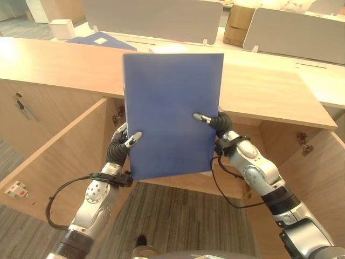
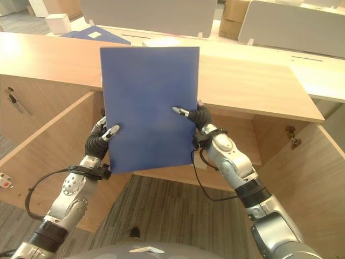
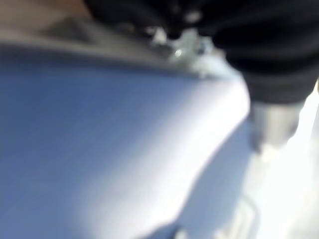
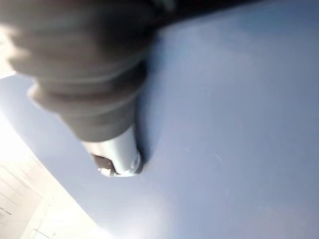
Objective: Put the empty folder in the office cabinet
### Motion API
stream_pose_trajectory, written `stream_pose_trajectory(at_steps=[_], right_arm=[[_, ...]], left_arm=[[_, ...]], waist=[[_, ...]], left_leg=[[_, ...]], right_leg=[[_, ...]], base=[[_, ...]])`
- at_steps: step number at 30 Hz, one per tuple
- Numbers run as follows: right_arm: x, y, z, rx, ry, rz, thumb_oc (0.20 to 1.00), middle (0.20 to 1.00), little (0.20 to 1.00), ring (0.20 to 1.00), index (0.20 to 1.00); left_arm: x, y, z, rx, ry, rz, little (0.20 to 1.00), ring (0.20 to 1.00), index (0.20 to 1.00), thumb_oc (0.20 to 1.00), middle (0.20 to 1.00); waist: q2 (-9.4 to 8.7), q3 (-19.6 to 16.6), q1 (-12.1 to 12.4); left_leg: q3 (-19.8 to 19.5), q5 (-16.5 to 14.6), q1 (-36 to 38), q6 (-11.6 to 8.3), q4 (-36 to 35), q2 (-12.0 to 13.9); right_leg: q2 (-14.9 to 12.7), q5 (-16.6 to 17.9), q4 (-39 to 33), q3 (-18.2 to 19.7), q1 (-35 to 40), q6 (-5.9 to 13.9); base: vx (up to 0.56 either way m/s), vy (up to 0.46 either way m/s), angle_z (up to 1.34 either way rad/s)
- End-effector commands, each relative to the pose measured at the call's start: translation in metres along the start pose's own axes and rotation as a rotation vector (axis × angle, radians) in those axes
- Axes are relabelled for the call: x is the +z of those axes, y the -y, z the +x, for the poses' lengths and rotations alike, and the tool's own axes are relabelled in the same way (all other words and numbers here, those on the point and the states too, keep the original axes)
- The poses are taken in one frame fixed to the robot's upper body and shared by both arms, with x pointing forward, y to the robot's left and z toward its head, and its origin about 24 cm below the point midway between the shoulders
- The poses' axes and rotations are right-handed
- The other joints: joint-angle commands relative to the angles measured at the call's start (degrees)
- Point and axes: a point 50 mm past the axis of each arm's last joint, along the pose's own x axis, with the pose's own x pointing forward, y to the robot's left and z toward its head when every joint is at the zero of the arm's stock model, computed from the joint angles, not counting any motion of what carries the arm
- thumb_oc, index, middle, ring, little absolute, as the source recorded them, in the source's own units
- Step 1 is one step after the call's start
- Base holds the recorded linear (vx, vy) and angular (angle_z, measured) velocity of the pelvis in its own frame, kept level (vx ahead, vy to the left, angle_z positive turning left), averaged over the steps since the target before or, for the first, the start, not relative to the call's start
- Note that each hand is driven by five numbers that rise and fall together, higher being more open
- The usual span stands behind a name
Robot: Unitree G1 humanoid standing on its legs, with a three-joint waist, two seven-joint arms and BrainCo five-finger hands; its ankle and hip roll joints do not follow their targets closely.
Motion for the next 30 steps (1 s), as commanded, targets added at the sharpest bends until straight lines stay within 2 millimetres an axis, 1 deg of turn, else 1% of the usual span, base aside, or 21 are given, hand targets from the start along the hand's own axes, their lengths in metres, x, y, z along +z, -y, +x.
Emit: stream_pose_trajectory(at_steps=[1, 3, 6, 8, 9, 12, 13, 14, 15, 16, 19, 20, 22, 23, 25, 26, 27, 30], right_arm=[[0.032, 0.002, 0.003, 0.034, 0.164, -0.160, 0.200, 0.200, 0.200, 0.200, 0.200], [0.027, 0.004, -0.005, 0.025, 0.165, -0.219, 0.200, 0.200, 0.200, 0.200, 0.200], [0.017, 0.006, -0.018, 0.022, 0.155, -0.266, 0.200, 0.200, 0.200, 0.200, 0.200], [0.008, 0.007, -0.028, 0.016, 0.134, -0.273, 0.200, 0.200, 0.200, 0.200, 0.200], [0.005, 0.007, -0.030, 0.011, 0.126, -0.274, 0.200, 0.200, 0.200, 0.200, 0.200], [-0.017, 0.013, -0.045, -0.025, 0.058, -0.271, 0.200, 0.200, 0.200, 0.200, 0.200], [-0.017, 0.013, -0.045, -0.025, 0.058, -0.271, 0.200, 0.200, 0.200, 0.200, 0.200], [-0.030, 0.016, -0.053, -0.044, 0.016, -0.258, 0.200, 0.200, 0.200, 0.200, 0.200], [-0.052, 0.020, -0.066, -0.075, -0.057, -0.260, 0.200, 0.200, 0.200, 0.200, 0.200], [-0.052, 0.020, -0.066, -0.075, -0.057, -0.260, 0.200, 0.200, 0.200, 0.200, 0.200], [-0.067, 0.025, -0.078, -0.102, -0.126, -0.268, 0.200, 0.200, 0.200, 0.200, 0.200], [-0.075, 0.027, -0.083, -0.116, -0.162, -0.265, 0.200, 0.200, 0.200, 0.200, 0.200], [-0.092, 0.032, -0.098, -0.135, -0.221, -0.284, 0.200, 0.200, 0.200, 0.200, 0.200], [-0.092, 0.032, -0.098, -0.135, -0.221, -0.284, 0.200, 0.200, 0.200, 0.200, 0.200], [-0.099, 0.035, -0.105, -0.144, -0.254, -0.286, 0.200, 0.200, 0.200, 0.200, 0.200], [-0.099, 0.035, -0.105, -0.144, -0.254, -0.286, 0.200, 0.200, 0.200, 0.200, 0.200], [-0.111, 0.038, -0.114, -0.167, -0.313, -0.283, 0.200, 0.200, 0.200, 0.200, 0.200], [-0.133, 0.043, -0.128, -0.222, -0.418, -0.252, 0.200, 0.200, 0.200, 0.200, 0.200]], left_arm=[[0.022, 0.007, 0.015, -0.064, 0.148, 0.028, 1.000, 1.000, 1.000, 1.000, 1.000], [0.017, 0.004, 0.010, -0.051, 0.124, -0.010, 1.000, 1.000, 1.000, 1.000, 1.000], [0.009, 0.000, 0.002, -0.017, 0.083, 0.016, 1.000, 1.000, 1.000, 1.000, 1.000], [0.003, -0.002, -0.005, 0.011, 0.056, 0.037, 1.000, 1.000, 1.000, 1.000, 1.000], [0.001, -0.003, -0.006, 0.019, 0.047, 0.033, 1.000, 1.000, 1.000, 1.000, 1.000], [-0.010, -0.008, -0.018, 0.071, 0.000, 0.002, 1.000, 1.000, 1.000, 1.000, 1.000], [-0.010, -0.008, -0.018, 0.071, 0.000, 0.002, 1.000, 1.000, 1.000, 1.000, 1.000], [-0.016, -0.012, -0.025, 0.100, -0.023, -0.017, 1.000, 1.000, 1.000, 1.000, 1.000], [-0.028, -0.016, -0.040, 0.138, -0.080, -0.027, 1.000, 1.000, 1.000, 1.000, 1.000], [-0.028, -0.016, -0.040, 0.138, -0.080, -0.027, 1.000, 1.000, 1.000, 1.000, 1.000], [-0.039, -0.021, -0.054, 0.181, -0.144, -0.030, 1.000, 1.000, 1.000, 1.000, 1.000], [-0.044, -0.024, -0.061, 0.205, -0.172, -0.043, 1.000, 1.000, 1.000, 1.000, 1.000], [-0.055, -0.030, -0.080, 0.253, -0.227, -0.044, 1.000, 1.000, 1.000, 1.000, 1.000], [-0.055, -0.030, -0.080, 0.253, -0.227, -0.044, 1.000, 1.000, 1.000, 1.000, 1.000], [-0.061, -0.032, -0.089, 0.280, -0.260, -0.045, 1.000, 1.000, 1.000, 1.000, 1.000], [-0.061, -0.032, -0.089, 0.280, -0.260, -0.045, 1.000, 1.000, 1.000, 1.000, 1.000], [-0.071, -0.035, -0.102, 0.314, -0.331, -0.035, 1.000, 1.000, 1.000, 1.000, 1.000], [-0.092, -0.036, -0.127, 0.396, -0.478, -0.087, 1.000, 1.000, 1.000, 1.000, 1.000]], waist=[[1.25, -0.30, 0.34], [1.26, 0.09, 0.27], [1.28, 0.40, -0.14], [1.30, 0.61, -0.47], [1.30, 0.64, -0.52], [1.35, 0.98, -0.75], [1.35, 0.98, -0.75], [1.36, 1.17, -0.81], [1.31, 1.64, -1.01], [1.31, 1.64, -1.01], [1.28, 2.12, -1.21], [1.26, 2.42, -1.25], [1.23, 3.10, -1.27], [1.23, 3.10, -1.27], [1.20, 3.40, -1.24], [1.20, 3.40, -1.24], [1.18, 3.71, -1.09], [1.38, 4.07, -0.74]], left_leg=[[1.63, -8.30, 3.92, 2.23, 0.11, -0.43], [1.68, -8.22, 3.83, 2.25, 0.11, -0.37], [1.91, -8.25, 3.86, 2.35, 0.11, -0.40], [2.14, -8.22, 3.80, 2.38, 0.11, -0.38], [2.18, -8.22, 3.79, 2.39, 0.11, -0.38], [2.36, -8.36, 3.79, 2.55, 0.11, -0.39], [2.36, -8.36, 3.79, 2.55, 0.11, -0.39], [2.42, -8.37, 3.81, 2.60, 0.11, -0.37], [2.45, -8.38, 3.77, 2.65, 0.11, -0.30], [2.45, -8.38, 3.77, 2.65, 0.11, -0.30], [2.49, -8.34, 3.67, 2.66, 0.11, -0.31], [2.51, -8.32, 3.61, 2.67, 0.11, -0.32], [2.40, -8.38, 3.34, 2.74, 0.11, -0.43], [2.40, -8.38, 3.34, 2.74, 0.11, -0.43], [2.30, -8.39, 3.22, 2.77, 0.11, -0.50], [2.30, -8.39, 3.22, 2.77, 0.11, -0.50], [2.05, -8.38, 3.13, 2.75, 0.11, -0.61], [1.65, -8.38, 3.00, 2.90, 0.11, -0.80]], right_leg=[[-4.52, -4.02, -0.09, 2.61, 1.27, 2.08], [-4.57, -3.95, -0.09, 2.52, 1.20, 2.11], [-4.58, -3.88, -0.09, 2.67, 1.11, 2.22], [-4.63, -3.80, -0.09, 2.77, 0.96, 2.29], [-4.64, -3.80, -0.09, 2.79, 0.94, 2.29], [-4.73, -3.83, -0.09, 2.89, 0.85, 2.39], [-4.73, -3.83, -0.09, 2.89, 0.85, 2.39], [-4.75, -3.83, -0.09, 2.92, 0.83, 2.39], [-4.75, -3.81, -0.09, 2.86, 0.73, 2.45], [-4.75, -3.81, -0.09, 2.86, 0.73, 2.45], [-4.75, -3.76, -0.09, 2.83, 0.60, 2.50], [-4.77, -3.73, -0.09, 2.73, 0.57, 2.53], [-4.81, -3.72, -0.09, 2.56, 0.34, 2.61], [-4.81, -3.72, -0.09, 2.56, 0.34, 2.61], [-4.83, -3.70, -0.09, 2.44, 0.29, 2.64], [-4.83, -3.70, -0.09, 2.44, 0.29, 2.64], [-4.82, -3.67, -0.09, 2.25, 0.28, 2.67], [-4.87, -3.72, -0.09, 1.81, 0.41, 2.77]], base=[[-0.03, -0.025, 0.01], [-0.02, -0.013, 0.00], [0.00, 0.000, 0.00], [0.00, 0.000, 0.00], [0.00, 0.000, 0.00], [-0.01, -0.008, -0.04], [-0.01, -0.012, -0.05], [0.00, 0.000, 0.00], [0.00, 0.000, 0.00], [0.00, 0.000, 0.00], [0.00, 0.000, 0.00], [0.00, 0.000, 0.00], [-0.03, -0.013, 0.00], [0.00, 0.000, 0.00], [0.00, 0.000, 0.00], [0.00, 0.000, 0.00], [0.00, 0.000, 0.00], [0.01, 0.001, 0.01]])
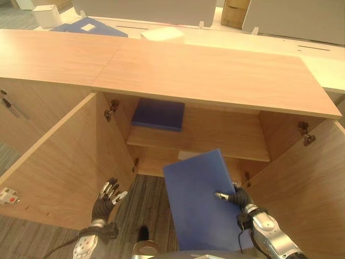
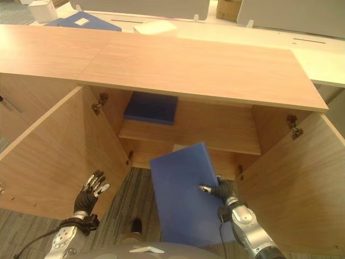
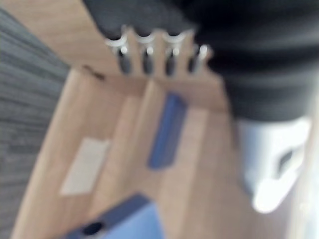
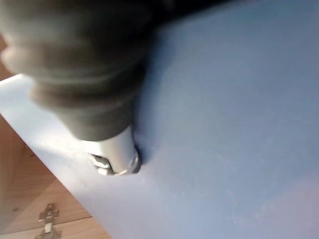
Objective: Put the empty folder in the office cabinet
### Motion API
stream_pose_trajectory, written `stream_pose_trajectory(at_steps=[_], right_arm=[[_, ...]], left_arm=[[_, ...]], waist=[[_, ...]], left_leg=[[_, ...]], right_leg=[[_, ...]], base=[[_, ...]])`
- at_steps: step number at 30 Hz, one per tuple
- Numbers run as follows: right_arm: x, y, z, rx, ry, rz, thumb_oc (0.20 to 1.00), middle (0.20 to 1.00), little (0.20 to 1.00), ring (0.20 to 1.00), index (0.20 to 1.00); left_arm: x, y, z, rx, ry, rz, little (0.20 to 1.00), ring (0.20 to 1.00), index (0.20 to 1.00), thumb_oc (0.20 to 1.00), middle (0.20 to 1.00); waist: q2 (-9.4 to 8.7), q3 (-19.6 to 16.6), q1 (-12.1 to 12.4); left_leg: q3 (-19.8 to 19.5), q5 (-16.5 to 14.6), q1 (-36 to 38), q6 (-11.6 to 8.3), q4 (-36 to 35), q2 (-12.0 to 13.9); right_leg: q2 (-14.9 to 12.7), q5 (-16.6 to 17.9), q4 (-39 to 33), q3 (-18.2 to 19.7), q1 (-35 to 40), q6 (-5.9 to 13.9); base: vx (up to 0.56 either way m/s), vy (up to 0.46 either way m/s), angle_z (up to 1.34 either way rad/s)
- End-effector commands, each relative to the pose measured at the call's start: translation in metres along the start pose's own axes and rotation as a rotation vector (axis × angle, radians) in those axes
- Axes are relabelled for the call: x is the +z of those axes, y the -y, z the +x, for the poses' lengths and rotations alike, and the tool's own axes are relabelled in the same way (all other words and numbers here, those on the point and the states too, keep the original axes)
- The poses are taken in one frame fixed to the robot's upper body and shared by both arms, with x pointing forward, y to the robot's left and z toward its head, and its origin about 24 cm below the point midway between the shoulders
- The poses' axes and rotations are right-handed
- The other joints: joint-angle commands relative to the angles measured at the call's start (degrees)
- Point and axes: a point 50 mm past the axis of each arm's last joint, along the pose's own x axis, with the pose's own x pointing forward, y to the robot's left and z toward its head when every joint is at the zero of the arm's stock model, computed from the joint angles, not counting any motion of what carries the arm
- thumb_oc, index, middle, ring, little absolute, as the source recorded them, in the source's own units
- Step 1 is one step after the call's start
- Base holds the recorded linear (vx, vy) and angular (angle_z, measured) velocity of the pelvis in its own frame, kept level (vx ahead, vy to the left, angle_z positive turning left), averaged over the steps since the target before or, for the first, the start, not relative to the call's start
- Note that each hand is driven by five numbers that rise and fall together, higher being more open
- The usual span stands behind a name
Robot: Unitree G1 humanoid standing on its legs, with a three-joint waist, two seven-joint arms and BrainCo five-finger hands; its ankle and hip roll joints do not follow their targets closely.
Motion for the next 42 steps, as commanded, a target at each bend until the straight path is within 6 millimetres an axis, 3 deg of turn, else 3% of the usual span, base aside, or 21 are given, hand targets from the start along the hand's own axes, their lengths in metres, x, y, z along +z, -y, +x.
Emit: stream_pose_trajectory(at_steps=[1, 5, 7, 8, 9, 11, 17, 21, 24, 26, 28, 29, 30, 32, 34, 37, 39, 42], right_arm=[[0.044, 0.010, 0.014, -0.004, 0.176, -0.084, 0.200, 0.200, 0.200, 0.200, 0.200], [0.024, 0.014, 0.017, -0.079, 0.112, 0.006, 0.200, 0.200, 0.200, 0.200, 0.200], [0.023, 0.015, 0.017, -0.084, 0.110, 0.011, 0.200, 0.200, 0.200, 0.200, 0.200], [0.020, 0.017, 0.020, -0.119, 0.094, 0.064, 0.200, 0.200, 0.200, 0.200, 0.200], [0.020, 0.017, 0.020, -0.119, 0.094, 0.064, 0.200, 0.200, 0.200, 0.200, 0.200], [0.017, 0.024, 0.026, -0.173, 0.069, 0.111, 0.200, 0.200, 0.200, 0.200, 0.200], [0.018, 0.028, 0.032, -0.198, 0.062, 0.133, 0.200, 0.200, 0.200, 0.200, 0.200], [0.026, 0.041, 0.038, -0.273, 0.076, 0.189, 0.200, 0.200, 0.200, 0.200, 0.200], [0.031, 0.053, 0.040, -0.342, 0.090, 0.241, 0.200, 0.200, 0.200, 0.200, 0.200], [0.032, 0.056, 0.040, -0.351, 0.089, 0.250, 0.200, 0.200, 0.200, 0.200, 0.200], [0.031, 0.063, 0.040, -0.369, 0.073, 0.248, 0.200, 0.200, 0.200, 0.200, 0.200], [0.030, 0.065, 0.040, -0.366, 0.064, 0.246, 0.200, 0.200, 0.200, 0.200, 0.200], [0.030, 0.065, 0.040, -0.365, 0.064, 0.244, 0.200, 0.200, 0.200, 0.200, 0.200], [0.030, 0.067, 0.041, -0.351, 0.052, 0.222, 0.200, 0.200, 0.200, 0.200, 0.200], [0.029, 0.065, 0.041, -0.332, 0.038, 0.197, 0.200, 0.200, 0.200, 0.200, 0.200], [0.023, 0.060, 0.040, -0.303, 0.016, 0.176, 0.200, 0.200, 0.200, 0.200, 0.200], [0.021, 0.065, 0.035, -0.293, 0.014, 0.175, 0.200, 0.200, 0.200, 0.200, 0.200], [0.019, 0.066, 0.034, -0.311, 0.017, 0.175, 0.200, 0.200, 0.200, 0.200, 0.200]], left_arm=[[0.018, 0.005, 0.018, -0.039, 0.050, 0.035, 1.000, 1.000, 1.000, 1.000, 1.000], [-0.033, -0.007, 0.000, 0.038, -0.180, 0.002, 1.000, 1.000, 1.000, 1.000, 1.000], [-0.037, -0.007, -0.001, 0.042, -0.201, -0.003, 1.000, 1.000, 1.000, 1.000, 1.000], [-0.064, -0.010, -0.016, 0.061, -0.336, -0.021, 1.000, 1.000, 1.000, 1.000, 1.000], [-0.064, -0.010, -0.016, 0.061, -0.336, -0.021, 1.000, 1.000, 1.000, 1.000, 1.000], [-0.096, -0.015, -0.033, 0.078, -0.545, 0.033, 1.000, 1.000, 1.000, 1.000, 1.000], [-0.108, -0.017, -0.040, 0.063, -0.643, 0.061, 1.000, 1.000, 1.000, 1.000, 1.000], [-0.112, -0.019, -0.038, 0.013, -0.739, 0.084, 1.000, 1.000, 1.000, 1.000, 1.000], [-0.109, -0.020, -0.034, -0.026, -0.744, 0.130, 1.000, 1.000, 1.000, 1.000, 1.000], [-0.108, -0.020, -0.034, -0.029, -0.742, 0.140, 1.000, 1.000, 1.000, 1.000, 1.000], [-0.107, -0.020, -0.033, -0.032, -0.720, 0.156, 1.000, 1.000, 1.000, 1.000, 1.000], [-0.104, -0.024, -0.034, -0.028, -0.717, 0.177, 1.000, 1.000, 1.000, 1.000, 1.000], [-0.104, -0.025, -0.034, -0.025, -0.714, 0.181, 1.000, 1.000, 1.000, 1.000, 1.000], [-0.099, -0.030, -0.032, -0.015, -0.701, 0.196, 1.000, 1.000, 1.000, 1.000, 1.000], [-0.096, -0.031, -0.029, -0.026, -0.695, 0.215, 1.000, 1.000, 1.000, 1.000, 1.000], [-0.097, -0.020, -0.021, -0.055, -0.681, 0.231, 1.000, 1.000, 1.000, 1.000, 1.000], [-0.098, -0.010, -0.014, -0.082, -0.674, 0.266, 1.000, 1.000, 1.000, 1.000, 1.000], [-0.098, -0.006, -0.009, -0.081, -0.679, 0.248, 1.000, 1.000, 1.000, 1.000, 1.000]], waist=[[0.47, 0.50, 0.59], [0.57, 0.73, 1.11], [0.58, 0.75, 1.12], [0.67, 0.79, 1.11], [0.67, 0.79, 1.11], [0.91, 0.95, 0.52], [1.16, 1.19, -0.07], [1.91, 2.53, -0.48], [3.62, 3.71, -0.53], [4.04, 4.03, -0.64], [4.73, 4.76, -1.23], [4.14, 4.70, -1.91], [3.90, 4.86, -1.94], [2.99, 5.48, -2.92], [3.06, 6.11, -3.73], [1.25, 7.19, -5.95], [0.91, 6.36, -7.40], [0.72, 5.98, -7.61]], left_leg=[[1.02, -8.17, 4.11, 2.78, 0.14, -0.93], [0.43, -8.13, 4.00, 2.81, 0.14, -1.21], [0.43, -8.15, 4.03, 2.84, 0.14, -1.24], [0.47, -8.39, 4.46, 3.14, 0.14, -1.56], [0.47, -8.39, 4.46, 3.14, 0.14, -1.56], [1.06, -8.69, 5.08, 4.04, 0.15, -2.38], [1.33, -9.91, 5.02, 4.94, 1.60, -3.39], [0.51, -12.21, 2.26, 7.42, 6.17, -6.19], [-0.23, -12.97, 1.23, 9.37, 7.94, -8.57], [-0.10, -13.18, 1.32, 9.73, 8.31, -9.01], [1.19, -14.78, 2.21, 9.98, 9.32, -9.59], [2.13, -16.78, 3.43, 9.59, 9.39, -10.19], [2.74, -16.41, 3.16, 9.73, 9.58, -10.30], [3.70, -18.14, 4.79, 9.59, 9.76, -10.63], [3.56, -20.10, 7.01, 9.64, 9.95, -9.97], [1.14, -22.06, 8.88, 10.83, 11.96, -10.39], [0.07, -23.10, 9.16, 10.15, 12.99, -9.35], [0.34, -23.97, 9.15, 8.87, 14.85, -6.89]], right_leg=[[-4.59, -2.78, 0.24, 1.67, 1.32, 2.63], [-4.70, -2.65, 0.24, 1.10, 1.37, 2.73], [-4.71, -2.66, 0.24, 1.10, 1.37, 2.75], [-4.83, -2.59, 0.24, 1.43, 1.36, 2.82], [-4.83, -2.59, 0.24, 1.43, 1.36, 2.82], [-5.32, -2.12, 0.24, 2.69, 1.01, 3.15], [-5.96, -1.80, 0.24, 3.77, 1.00, 3.52], [-8.51, -1.20, 3.40, 5.96, -1.01, 4.46], [-12.20, 0.87, 11.77, 6.48, -4.28, 3.52], [-13.02, 1.78, 13.99, 6.68, -5.53, 3.33], [-11.58, 1.49, 12.12, 6.91, -7.18, 2.75], [-10.12, 3.07, 7.74, 7.16, -8.37, 4.30], [-10.05, 4.16, 6.76, 6.86, -8.64, 4.06], [-8.26, 7.42, 1.02, 7.04, -11.74, 5.83], [-6.07, 6.31, 0.24, 7.57, -16.05, 7.11], [-5.09, 7.81, 0.24, 11.31, -19.77, 6.32], [-4.15, 6.36, 0.24, 14.51, -18.39, 5.13], [-4.94, 5.33, 4.12, 15.43, -17.35, 4.14]], base=[[0.00, 0.000, 0.00], [0.02, 0.011, 0.01], [0.02, 0.029, 0.00], [0.04, 0.053, 0.01], [0.07, 0.098, 0.02], [0.07, 0.122, 0.01], [0.05, 0.079, -0.04], [0.03, 0.219, -0.10], [0.03, 0.229, -0.05], [0.05, 0.136, 0.01], [0.21, 0.071, -0.08], [0.22, -0.017, -0.35], [0.25, -0.068, -0.43], [0.24, -0.072, -0.31], [0.37, -0.124, -0.12], [0.45, -0.220, 0.09], [0.33, -0.199, 0.70], [0.25, -0.202, 1.25]])
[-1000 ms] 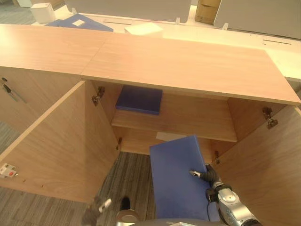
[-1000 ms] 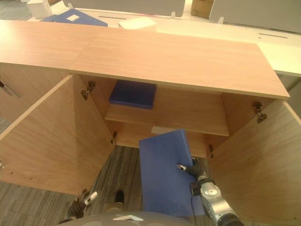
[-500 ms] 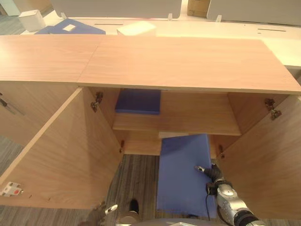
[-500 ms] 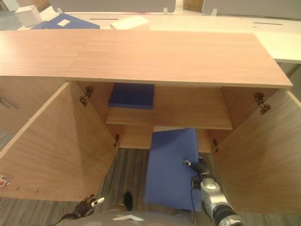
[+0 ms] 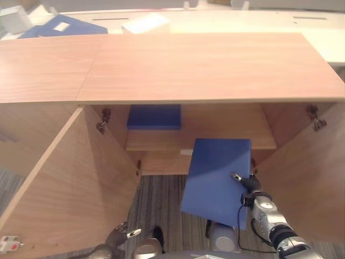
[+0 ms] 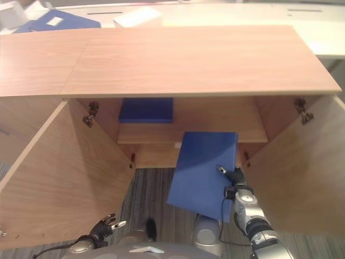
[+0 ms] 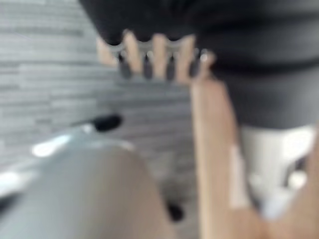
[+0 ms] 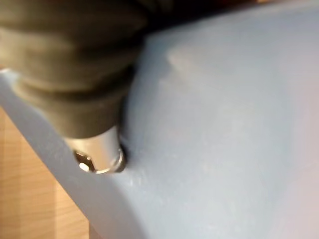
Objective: Put the empty folder in the office cabinet
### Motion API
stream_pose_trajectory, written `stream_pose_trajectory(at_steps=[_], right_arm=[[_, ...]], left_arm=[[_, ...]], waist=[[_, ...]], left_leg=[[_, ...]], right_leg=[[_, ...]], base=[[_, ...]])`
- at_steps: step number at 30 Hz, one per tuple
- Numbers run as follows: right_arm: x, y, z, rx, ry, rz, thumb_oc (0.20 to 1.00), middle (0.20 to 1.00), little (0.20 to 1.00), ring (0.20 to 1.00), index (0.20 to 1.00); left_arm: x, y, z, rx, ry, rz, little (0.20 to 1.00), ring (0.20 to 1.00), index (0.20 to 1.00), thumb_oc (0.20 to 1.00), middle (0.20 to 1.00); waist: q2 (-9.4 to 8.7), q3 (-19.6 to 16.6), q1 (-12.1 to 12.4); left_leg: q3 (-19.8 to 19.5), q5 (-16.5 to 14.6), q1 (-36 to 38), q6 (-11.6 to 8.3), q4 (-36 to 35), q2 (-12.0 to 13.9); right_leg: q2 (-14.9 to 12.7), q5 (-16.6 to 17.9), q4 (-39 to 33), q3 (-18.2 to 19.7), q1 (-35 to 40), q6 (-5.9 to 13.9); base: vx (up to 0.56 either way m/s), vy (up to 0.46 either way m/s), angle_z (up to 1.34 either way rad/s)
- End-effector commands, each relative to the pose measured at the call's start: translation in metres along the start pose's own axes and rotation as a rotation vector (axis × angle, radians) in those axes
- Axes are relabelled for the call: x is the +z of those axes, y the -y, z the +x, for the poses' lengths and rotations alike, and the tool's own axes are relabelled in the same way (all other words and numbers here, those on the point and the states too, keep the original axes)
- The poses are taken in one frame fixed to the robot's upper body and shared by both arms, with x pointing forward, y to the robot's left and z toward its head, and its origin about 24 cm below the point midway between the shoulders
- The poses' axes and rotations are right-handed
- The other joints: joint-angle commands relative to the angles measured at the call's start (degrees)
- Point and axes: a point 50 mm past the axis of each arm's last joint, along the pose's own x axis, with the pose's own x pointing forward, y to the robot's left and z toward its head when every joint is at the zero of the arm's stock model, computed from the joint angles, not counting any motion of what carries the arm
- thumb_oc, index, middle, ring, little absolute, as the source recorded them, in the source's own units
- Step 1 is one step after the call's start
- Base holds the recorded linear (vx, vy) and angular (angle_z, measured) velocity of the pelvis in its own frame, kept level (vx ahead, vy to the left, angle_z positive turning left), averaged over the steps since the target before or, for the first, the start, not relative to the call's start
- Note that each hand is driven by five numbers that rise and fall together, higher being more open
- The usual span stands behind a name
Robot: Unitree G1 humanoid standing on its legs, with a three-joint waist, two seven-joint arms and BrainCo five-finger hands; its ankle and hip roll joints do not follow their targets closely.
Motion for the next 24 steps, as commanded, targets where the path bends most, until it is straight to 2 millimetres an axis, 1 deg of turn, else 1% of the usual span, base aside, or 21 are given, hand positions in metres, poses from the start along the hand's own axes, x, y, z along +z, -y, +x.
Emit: stream_pose_trajectory(at_steps=[1, 4, 5, 6, 7, 8, 11, 12, 13, 14, 15, 16, 17, 18, 19, 20, 21, 23, 24], right_arm=[[0.022, 0.008, 0.002, 0.002, 0.096, -0.063, 0.200, 0.200, 0.200, 0.200, 0.200], [0.045, 0.010, 0.007, -0.025, 0.181, -0.030, 0.200, 0.200, 0.200, 0.200, 0.200], [0.047, 0.010, 0.007, -0.033, 0.191, -0.023, 0.200, 0.200, 0.200, 0.200, 0.200], [0.067, 0.012, 0.012, -0.103, 0.256, 0.019, 0.200, 0.200, 0.200, 0.200, 0.200], [0.073, 0.014, 0.013, -0.130, 0.276, 0.039, 0.200, 0.200, 0.200, 0.200, 0.200], [0.087, 0.017, 0.016, -0.203, 0.311, 0.088, 0.200, 0.200, 0.200, 0.200, 0.200], [0.115, 0.020, 0.023, -0.311, 0.346, 0.189, 0.200, 0.200, 0.200, 0.200, 0.200], [0.115, 0.020, 0.023, -0.311, 0.346, 0.189, 0.200, 0.200, 0.200, 0.200, 0.200], [0.123, 0.020, 0.025, -0.356, 0.349, 0.234, 0.200, 0.200, 0.200, 0.200, 0.200], [0.142, 0.018, 0.029, -0.433, 0.369, 0.339, 0.200, 0.200, 0.200, 0.200, 0.200], [0.148, 0.019, 0.029, -0.460, 0.377, 0.380, 0.200, 0.200, 0.200, 0.200, 0.200], [0.148, 0.019, 0.029, -0.460, 0.377, 0.380, 0.200, 0.200, 0.200, 0.200, 0.200], [0.154, 0.022, 0.030, -0.486, 0.382, 0.446, 0.200, 0.200, 0.200, 0.200, 0.200], [0.167, 0.027, 0.030, -0.523, 0.393, 0.509, 0.200, 0.200, 0.200, 0.200, 0.200], [0.167, 0.027, 0.030, -0.523, 0.393, 0.509, 0.200, 0.200, 0.200, 0.200, 0.200], [0.181, 0.029, 0.031, -0.558, 0.388, 0.581, 0.200, 0.200, 0.200, 0.200, 0.200], [0.181, 0.029, 0.031, -0.558, 0.388, 0.581, 0.200, 0.200, 0.200, 0.200, 0.200], [0.207, 0.034, 0.026, -0.648, 0.447, 0.723, 0.200, 0.200, 0.200, 0.200, 0.200], [0.209, 0.034, 0.026, -0.648, 0.449, 0.729, 0.200, 0.200, 0.200, 0.200, 0.200]], left_arm=[[-0.002, -0.004, -0.003, -0.005, -0.027, 0.066, 1.000, 1.000, 1.000, 1.000, 1.000], [0.008, -0.001, 0.001, -0.028, 0.003, 0.085, 1.000, 1.000, 1.000, 1.000, 1.000], [0.008, -0.001, 0.001, -0.028, 0.005, 0.083, 1.000, 1.000, 1.000, 1.000, 1.000], [0.016, -0.001, 0.003, -0.026, 0.038, 0.064, 1.000, 1.000, 1.000, 1.000, 1.000], [0.018, -0.001, 0.004, -0.027, 0.045, 0.066, 1.000, 1.000, 1.000, 1.000, 1.000], [0.021, 0.000, 0.005, -0.027, 0.057, 0.065, 1.000, 1.000, 1.000, 1.000, 1.000], [0.023, 0.004, 0.008, -0.025, 0.068, 0.047, 1.000, 1.000, 1.000, 1.000, 1.000], [0.023, 0.004, 0.008, -0.025, 0.068, 0.047, 1.000, 1.000, 1.000, 1.000, 1.000], [0.023, 0.006, 0.009, -0.028, 0.070, 0.035, 1.000, 1.000, 1.000, 1.000, 1.000], [0.023, 0.009, 0.010, -0.033, 0.072, 0.035, 1.000, 1.000, 1.000, 1.000, 1.000], [0.023, 0.010, 0.010, -0.034, 0.074, 0.033, 1.000, 1.000, 1.000, 1.000, 1.000], [0.023, 0.010, 0.010, -0.034, 0.074, 0.033, 1.000, 1.000, 1.000, 1.000, 1.000], [0.023, 0.011, 0.010, -0.039, 0.075, 0.034, 1.000, 1.000, 1.000, 1.000, 1.000], [0.022, 0.014, 0.011, -0.049, 0.081, 0.038, 1.000, 1.000, 1.000, 1.000, 1.000], [0.022, 0.014, 0.011, -0.049, 0.081, 0.038, 1.000, 1.000, 1.000, 1.000, 1.000], [0.024, 0.016, 0.011, -0.044, 0.096, 0.031, 1.000, 1.000, 1.000, 1.000, 1.000], [0.024, 0.016, 0.011, -0.044, 0.096, 0.031, 1.000, 1.000, 1.000, 1.000, 1.000], [0.030, 0.016, 0.012, -0.025, 0.128, 0.033, 1.000, 1.000, 1.000, 1.000, 1.000], [0.031, 0.016, 0.012, -0.023, 0.131, 0.033, 1.000, 1.000, 1.000, 1.000, 1.000]], waist=[[0.40, -1.11, 0.92], [0.83, -0.20, 1.19], [0.87, -0.11, 1.20], [1.55, 1.18, 1.53], [1.71, 1.49, 1.56], [2.18, 2.20, 1.62], [3.48, 3.92, 1.94], [3.48, 3.92, 1.94], [3.91, 4.55, 2.19], [4.64, 5.77, 2.91], [4.84, 6.15, 3.22], [4.84, 6.15, 3.22], [5.06, 6.61, 3.66], [5.53, 7.40, 4.62], [5.53, 7.40, 4.62], [5.84, 8.32, 5.76], [5.84, 8.32, 5.76], [6.38, 10.12, 7.32], [6.40, 10.20, 7.39]], left_leg=[[3.60, -14.03, 2.56, 2.96, 11.55, -0.35], [3.78, -12.64, 0.84, 1.95, 10.40, 1.37], [3.79, -12.56, 0.69, 1.90, 10.37, 1.45], [3.23, -11.72, -0.69, 1.36, 9.55, 1.80], [3.06, -11.54, -1.01, 1.25, 9.37, 1.81], [2.55, -11.14, -1.63, 0.97, 8.82, 1.85], [1.29, -10.41, -2.67, 0.38, 7.41, 1.67], [1.29, -10.41, -2.67, 0.38, 7.41, 1.67], [0.84, -10.19, -2.97, 0.21, 7.05, 1.57], [-0.01, -10.20, -3.54, 0.02, 6.71, 1.45], [-0.24, -10.16, -3.79, -0.04, 6.68, 1.46], [-0.24, -10.16, -3.79, -0.04, 6.68, 1.46], [-0.50, -10.11, -4.16, -0.09, 6.73, 1.50], [-1.08, -10.09, -5.00, -0.20, 6.86, 1.55], [-1.08, -10.09, -5.00, -0.20, 6.86, 1.55], [-1.43, -10.05, -6.19, -0.30, 7.30, 1.65], [-1.43, -10.05, -6.19, -0.30, 7.30, 1.65], [-2.81, -10.01, -9.00, -0.42, 8.66, 2.02], [-2.92, -10.05, -9.30, -0.43, 8.84, 2.03]], right_leg=[[-1.71, 5.16, -7.91, -1.42, 1.24, 1.75], [-1.61, 4.55, -6.00, -1.75, -0.69, 1.36], [-1.61, 4.50, -5.94, -1.78, -0.80, 1.32], [-1.53, 4.21, -5.01, -1.83, -2.52, 1.28], [-1.59, 4.22, -4.84, -1.81, -2.96, 1.28], [-1.73, 4.20, -4.46, -1.73, -3.93, 1.27], [-2.25, 4.24, -3.17, -1.47, -6.62, 1.17], [-2.25, 4.24, -3.17, -1.47, -6.62, 1.17], [-2.45, 4.25, -2.69, -1.41, -7.40, 1.02], [-3.13, 4.27, -1.26, -1.59, -9.47, 0.92], [-3.37, 4.26, -0.73, -1.73, -10.13, 0.90], [-3.37, 4.26, -0.73, -1.73, -10.13, 0.90], [-3.65, 4.23, -0.13, -1.96, -10.87, 0.84], [-4.12, 4.16, 0.77, -2.51, -12.22, 0.84], [-4.12, 4.16, 0.77, -2.51, -12.22, 0.84], [-4.83, 4.29, 1.46, -3.00, -13.48, 0.96], [-4.83, 4.29, 1.46, -3.00, -13.48, 0.96], [-5.19, 3.97, 2.96, -2.73, -15.81, 1.03], [-5.20, 3.89, 3.19, -2.69, -16.11, 1.01]], base=[[0.13, -0.187, 1.08], [0.05, -0.114, 0.13], [0.02, -0.073, -0.10], [0.01, -0.039, 0.10], [0.00, 0.000, 0.00], [0.00, 0.025, -0.08], [0.00, 0.050, -0.02], [0.03, 0.053, 0.19], [0.03, 0.050, 0.18], [0.03, 0.056, 0.23], [0.01, 0.030, 0.13], [0.01, 0.009, 0.15], [0.02, 0.002, 0.22], [0.02, 0.002, 0.22], [0.02, -0.020, 0.22], [0.01, -0.019, 0.10], [0.00, -0.063, 0.25], [-0.03, -0.081, 0.24], [-0.04, -0.062, 0.20]])
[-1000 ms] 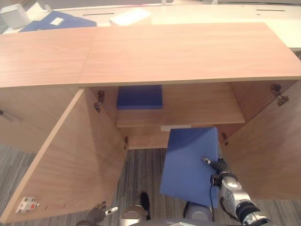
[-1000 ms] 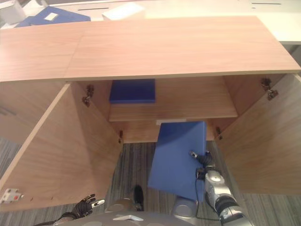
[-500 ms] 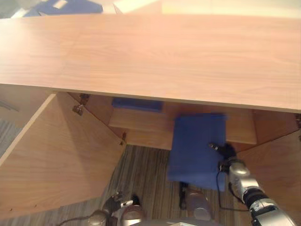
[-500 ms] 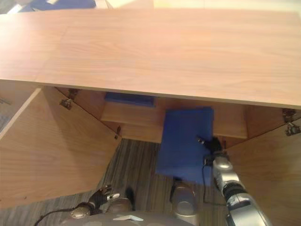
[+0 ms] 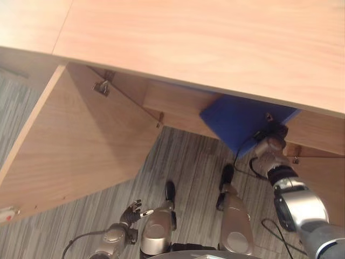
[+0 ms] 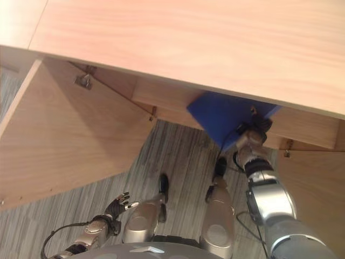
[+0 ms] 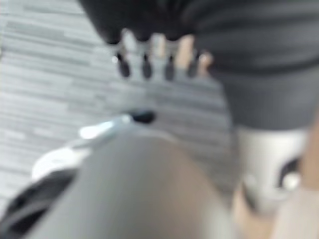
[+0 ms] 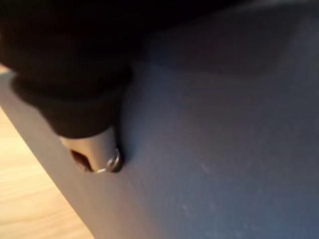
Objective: Put the empty folder in the office cabinet
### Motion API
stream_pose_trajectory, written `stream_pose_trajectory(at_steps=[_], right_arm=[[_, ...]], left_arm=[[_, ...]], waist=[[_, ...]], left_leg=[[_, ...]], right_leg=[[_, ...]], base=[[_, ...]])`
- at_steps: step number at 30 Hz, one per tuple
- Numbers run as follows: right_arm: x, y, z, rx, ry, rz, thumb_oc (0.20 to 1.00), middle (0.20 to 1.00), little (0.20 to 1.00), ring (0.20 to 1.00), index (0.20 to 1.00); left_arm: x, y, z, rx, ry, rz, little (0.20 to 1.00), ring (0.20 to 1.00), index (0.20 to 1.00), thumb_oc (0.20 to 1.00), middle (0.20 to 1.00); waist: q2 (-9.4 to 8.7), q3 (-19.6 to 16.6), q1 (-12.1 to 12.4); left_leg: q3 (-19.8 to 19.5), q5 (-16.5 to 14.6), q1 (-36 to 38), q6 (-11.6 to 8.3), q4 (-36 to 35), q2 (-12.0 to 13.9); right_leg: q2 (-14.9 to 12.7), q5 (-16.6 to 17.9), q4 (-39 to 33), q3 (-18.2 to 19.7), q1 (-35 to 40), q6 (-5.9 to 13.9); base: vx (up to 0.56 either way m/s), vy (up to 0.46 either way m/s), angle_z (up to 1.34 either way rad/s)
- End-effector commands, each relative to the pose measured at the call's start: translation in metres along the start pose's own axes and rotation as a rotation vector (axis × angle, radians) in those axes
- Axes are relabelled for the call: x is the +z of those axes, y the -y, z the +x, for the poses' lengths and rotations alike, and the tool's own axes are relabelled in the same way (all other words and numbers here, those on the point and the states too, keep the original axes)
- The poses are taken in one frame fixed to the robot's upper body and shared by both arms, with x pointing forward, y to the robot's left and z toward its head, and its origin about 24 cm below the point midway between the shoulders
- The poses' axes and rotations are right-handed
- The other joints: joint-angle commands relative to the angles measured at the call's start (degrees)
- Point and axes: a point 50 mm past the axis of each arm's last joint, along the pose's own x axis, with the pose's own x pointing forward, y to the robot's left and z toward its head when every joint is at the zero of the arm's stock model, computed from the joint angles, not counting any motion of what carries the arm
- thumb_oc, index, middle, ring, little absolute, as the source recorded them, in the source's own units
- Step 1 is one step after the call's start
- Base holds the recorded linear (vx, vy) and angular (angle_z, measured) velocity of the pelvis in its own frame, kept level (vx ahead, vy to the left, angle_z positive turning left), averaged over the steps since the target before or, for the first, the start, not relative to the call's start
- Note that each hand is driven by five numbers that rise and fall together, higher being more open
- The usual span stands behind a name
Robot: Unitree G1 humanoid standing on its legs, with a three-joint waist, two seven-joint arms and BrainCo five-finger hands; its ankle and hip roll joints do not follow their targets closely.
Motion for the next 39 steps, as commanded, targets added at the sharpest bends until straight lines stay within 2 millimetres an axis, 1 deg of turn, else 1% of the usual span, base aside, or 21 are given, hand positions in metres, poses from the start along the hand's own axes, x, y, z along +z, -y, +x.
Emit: stream_pose_trajectory(at_steps=[1, 2, 3, 4, 5, 8, 11, 12, 15, 19, 20, 22, 24, 30, 31, 32, 35, 36, 37, 38, 39], right_arm=[[0.014, 0.016, 0.005, -0.202, 0.056, 0.143, 0.200, 0.200, 0.200, 0.200, 0.200], [0.014, 0.016, 0.005, -0.202, 0.056, 0.143, 0.200, 0.200, 0.200, 0.200, 0.200], [0.021, 0.012, 0.006, -0.218, 0.064, 0.186, 0.200, 0.200, 0.200, 0.200, 0.200], [0.033, 0.005, 0.007, -0.251, 0.077, 0.265, 0.200, 0.200, 0.200, 0.200, 0.200], [0.038, 0.004, 0.007, -0.276, 0.083, 0.318, 0.200, 0.200, 0.200, 0.200, 0.200], [0.065, -0.001, 0.007, -0.366, 0.144, 0.455, 0.200, 0.200, 0.200, 0.200, 0.200], [0.082, 0.005, 0.006, -0.461, 0.224, 0.477, 0.200, 0.200, 0.200, 0.200, 0.200], [0.087, 0.007, 0.007, -0.454, 0.257, 0.448, 0.200, 0.200, 0.200, 0.200, 0.200], [0.090, 0.004, 0.006, -0.464, 0.260, 0.418, 0.200, 0.200, 0.200, 0.200, 0.200], [0.079, 0.028, 0.008, -0.577, 0.243, 0.419, 0.200, 0.200, 0.200, 0.200, 0.200], [0.079, 0.028, 0.008, -0.577, 0.243, 0.419, 0.200, 0.200, 0.200, 0.200, 0.200], [0.077, 0.039, 0.009, -0.599, 0.257, 0.411, 0.200, 0.200, 0.200, 0.200, 0.200], [0.079, 0.041, 0.010, -0.575, 0.277, 0.422, 0.200, 0.200, 0.200, 0.200, 0.200], [0.096, 0.029, 0.013, -0.481, 0.277, 0.480, 0.200, 0.200, 0.200, 0.200, 0.200], [0.102, 0.023, 0.014, -0.447, 0.272, 0.489, 0.200, 0.200, 0.200, 0.200, 0.200], [0.102, 0.023, 0.014, -0.447, 0.272, 0.489, 0.200, 0.200, 0.200, 0.200, 0.200], [0.126, -0.002, 0.011, -0.325, 0.325, 0.489, 0.200, 0.200, 0.200, 0.200, 0.200], [0.126, -0.002, 0.011, -0.325, 0.325, 0.489, 0.200, 0.200, 0.200, 0.200, 0.200], [0.136, -0.009, 0.007, -0.298, 0.368, 0.507, 0.200, 0.200, 0.200, 0.200, 0.200], [0.140, -0.013, 0.006, -0.287, 0.373, 0.520, 0.200, 0.200, 0.200, 0.200, 0.200], [0.147, -0.018, 0.005, -0.259, 0.364, 0.532, 0.200, 0.200, 0.200, 0.200, 0.200]], left_arm=[[-0.017, -0.001, -0.010, 0.029, -0.029, 0.011, 1.000, 1.000, 1.000, 1.000, 1.000], [-0.017, -0.001, -0.010, 0.029, -0.029, 0.011, 1.000, 1.000, 1.000, 1.000, 1.000], [-0.015, -0.001, -0.009, 0.033, -0.020, 0.008, 1.000, 1.000, 1.000, 1.000, 1.000], [-0.010, 0.001, -0.008, 0.030, -0.001, 0.007, 1.000, 1.000, 1.000, 1.000, 1.000], [-0.007, 0.002, -0.006, 0.028, 0.007, 0.001, 1.000, 1.000, 1.000, 1.000, 1.000], [-0.002, 0.004, -0.005, 0.026, 0.034, -0.020, 1.000, 1.000, 1.000, 1.000, 1.000], [0.000, 0.008, -0.004, 0.030, 0.050, -0.042, 1.000, 1.000, 1.000, 1.000, 1.000], [0.000, 0.009, -0.004, 0.031, 0.056, -0.042, 1.000, 1.000, 1.000, 1.000, 1.000], [-0.001, 0.009, -0.005, 0.030, 0.061, -0.033, 1.000, 1.000, 1.000, 1.000, 1.000], [-0.002, 0.010, -0.006, 0.036, 0.062, -0.040, 1.000, 1.000, 1.000, 1.000, 1.000], [-0.002, 0.010, -0.006, 0.036, 0.062, -0.040, 1.000, 1.000, 1.000, 1.000, 1.000], [0.000, 0.011, -0.004, 0.044, 0.062, -0.052, 1.000, 1.000, 1.000, 1.000, 1.000], [0.002, 0.012, -0.003, 0.047, 0.060, -0.063, 1.000, 1.000, 1.000, 1.000, 1.000], [0.007, 0.009, -0.001, 0.063, 0.063, -0.076, 1.000, 1.000, 1.000, 1.000, 1.000], [0.008, 0.008, -0.002, 0.069, 0.063, -0.078, 1.000, 1.000, 1.000, 1.000, 1.000], [0.008, 0.008, -0.002, 0.069, 0.063, -0.078, 1.000, 1.000, 1.000, 1.000, 1.000], [0.010, 0.003, -0.003, 0.091, 0.065, -0.098, 1.000, 1.000, 1.000, 1.000, 1.000], [0.010, 0.003, -0.003, 0.091, 0.065, -0.098, 1.000, 1.000, 1.000, 1.000, 1.000], [0.010, 0.002, -0.003, 0.094, 0.063, -0.114, 1.000, 1.000, 1.000, 1.000, 1.000], [0.007, 0.000, -0.004, 0.096, 0.054, -0.122, 1.000, 1.000, 1.000, 1.000, 1.000], [0.003, -0.002, -0.007, 0.101, 0.047, -0.135, 1.000, 1.000, 1.000, 1.000, 1.000]], waist=[[-0.86, -2.45, 1.12], [-0.86, -2.45, 1.12], [-0.75, -2.04, 1.48], [-0.30, -1.08, 2.31], [-0.14, -0.78, 2.67], [0.32, -0.10, 4.05], [0.51, -0.10, 4.72], [0.56, -0.10, 4.86], [0.52, -0.10, 4.90], [0.30, -0.10, 4.11], [0.30, -0.10, 4.11], [0.27, -0.10, 3.74], [0.36, -0.10, 3.71], [0.32, -0.10, 4.13], [0.25, -0.10, 4.31], [0.25, -0.10, 4.31], [0.18, -0.10, 4.94], [0.18, -0.10, 4.94], [0.27, -0.10, 5.18], [0.54, -0.10, 5.50], [0.81, -0.10, 5.85]], left_leg=[[-3.06, -10.09, 0.89, 4.94, 6.63, 1.79], [-3.06, -10.09, 0.89, 4.94, 6.63, 1.79], [-3.44, -10.05, 0.04, 4.88, 7.04, 1.89], [-4.03, -10.12, -1.11, 4.76, 7.59, 2.26], [-4.23, -9.94, -1.69, 4.72, 7.62, 2.37], [-4.99, -8.75, -4.75, 4.61, 7.75, 2.98], [-5.46, -7.71, -7.30, 4.54, 8.17, 3.16], [-5.54, -7.34, -8.18, 4.49, 8.33, 3.14], [-5.39, -6.79, -9.68, 4.34, 9.12, 3.07], [-4.79, -7.30, -11.89, 4.70, 11.75, 2.92], [-4.79, -7.30, -11.89, 4.70, 11.75, 2.92], [-4.72, -7.58, -12.61, 4.87, 12.32, 2.84], [-4.61, -7.48, -13.47, 4.89, 12.51, 2.91], [-4.61, -6.74, -15.72, 4.67, 12.76, 3.23], [-4.69, -6.59, -16.64, 4.60, 13.24, 3.29], [-4.69, -6.59, -16.64, 4.60, 13.24, 3.29], [-4.85, -5.90, -19.90, 4.26, 14.61, 3.66], [-4.85, -5.90, -19.90, 4.26, 14.61, 3.66], [-4.94, -5.66, -21.15, 4.11, 15.27, 3.77], [-5.33, -6.73, -20.74, 3.95, 15.83, 3.95], [-5.49, -6.36, -21.73, 3.82, 16.91, 3.99]], right_leg=[[-4.73, -0.37, 3.47, 3.64, -8.25, 6.29], [-4.73, -0.37, 3.47, 3.64, -8.25, 6.29], [-4.61, -0.79, 4.27, 3.67, -9.04, 6.13], [-4.27, -1.74, 5.72, 3.61, -10.20, 5.91], [-4.12, -2.06, 6.12, 3.53, -10.66, 5.77], [-3.51, -3.48, 7.49, 3.03, -12.07, 5.08], [-3.20, -4.29, 7.89, 2.32, -12.67, 4.48], [-3.08, -4.45, 7.77, 2.06, -12.69, 4.32], [-2.74, -4.50, 6.87, 1.71, -12.09, 3.88], [-2.34, -4.57, 6.16, 2.25, -11.79, 3.69], [-2.34, -4.57, 6.16, 2.25, -11.79, 3.69], [-2.02, -4.71, 5.67, 2.35, -11.56, 3.62], [-1.92, -4.70, 5.04, 2.11, -11.49, 3.55], [-1.78, -5.17, 4.99, 1.44, -12.32, 3.13], [-1.65, -5.47, 5.22, 1.34, -12.61, 2.85], [-1.65, -5.47, 5.22, 1.34, -12.61, 2.85], [-1.36, -6.79, 6.52, 1.05, -13.94, 1.89], [-1.36, -6.79, 6.52, 1.05, -13.94, 1.89], [-1.31, -7.43, 7.31, 0.94, -14.49, 1.48], [-1.18, -9.12, 8.40, 1.30, -13.91, 1.85], [-1.08, -10.27, 9.74, 1.25, -14.20, 1.31]], base=[[-0.03, -0.028, 0.15], [-0.03, -0.045, 0.21], [-0.03, -0.070, 0.11], [-0.05, -0.097, 0.11], [-0.06, -0.110, 0.05], [-0.05, -0.089, 0.21], [-0.03, -0.047, 0.14], [-0.04, -0.038, 0.10], [-0.01, -0.008, 0.03], [0.00, 0.011, -0.05], [0.01, 0.004, -0.03], [0.01, -0.008, -0.02], [0.01, -0.018, -0.02], [0.01, -0.051, -0.02], [0.02, -0.058, 0.02], [0.04, -0.080, 0.01], [0.05, -0.085, 0.02], [0.05, -0.071, 0.00], [0.12, -0.045, -0.03], [0.16, -0.074, -0.04], [0.16, -0.057, -0.07]])
